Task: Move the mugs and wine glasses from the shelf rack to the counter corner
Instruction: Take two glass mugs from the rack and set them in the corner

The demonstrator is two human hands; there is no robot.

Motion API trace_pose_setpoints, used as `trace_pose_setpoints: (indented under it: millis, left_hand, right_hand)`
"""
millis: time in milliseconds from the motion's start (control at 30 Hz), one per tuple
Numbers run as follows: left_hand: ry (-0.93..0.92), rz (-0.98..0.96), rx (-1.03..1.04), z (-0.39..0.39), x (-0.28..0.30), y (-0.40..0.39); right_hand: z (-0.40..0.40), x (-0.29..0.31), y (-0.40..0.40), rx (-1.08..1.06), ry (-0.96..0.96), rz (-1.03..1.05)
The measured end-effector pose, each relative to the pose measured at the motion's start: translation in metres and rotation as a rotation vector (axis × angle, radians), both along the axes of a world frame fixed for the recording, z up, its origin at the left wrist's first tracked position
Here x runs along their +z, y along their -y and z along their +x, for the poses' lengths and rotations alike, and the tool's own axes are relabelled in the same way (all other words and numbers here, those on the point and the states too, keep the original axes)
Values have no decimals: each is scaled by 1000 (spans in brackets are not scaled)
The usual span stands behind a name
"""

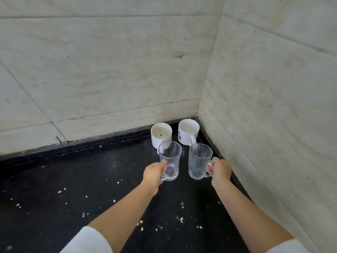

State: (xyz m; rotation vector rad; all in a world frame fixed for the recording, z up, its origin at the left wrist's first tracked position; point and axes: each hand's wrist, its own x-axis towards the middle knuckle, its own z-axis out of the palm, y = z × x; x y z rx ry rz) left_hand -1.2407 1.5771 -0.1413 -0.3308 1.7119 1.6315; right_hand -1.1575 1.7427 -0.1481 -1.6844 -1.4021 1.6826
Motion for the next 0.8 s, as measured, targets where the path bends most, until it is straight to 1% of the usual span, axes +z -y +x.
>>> trace_pose_setpoints:
  millis: [200,333,433,567,700,800]
  left_hand:
    - [-54,-32,63,-4,-18,-20]
    - [-35,-4,95,-5,-24,-24]
    - [-30,8,114,-6,-25,-29]
    - [-39,2,70,-8,-29,-29]
    - [-35,19,46,-5,-32,-26]
    - [-81,-36,23,-4,-33,-27]
  right_hand:
    - [-22,-23,-33,-63,-74,-3]
    - [-29,-27,-41,17,-62,37]
    - [-31,-30,-46,25,-68,39]
    - [-28,-37,-49,39,-21,60]
    - [-24,-45,-49,113,15,123]
    - [-21,-47,-46,175,48,179]
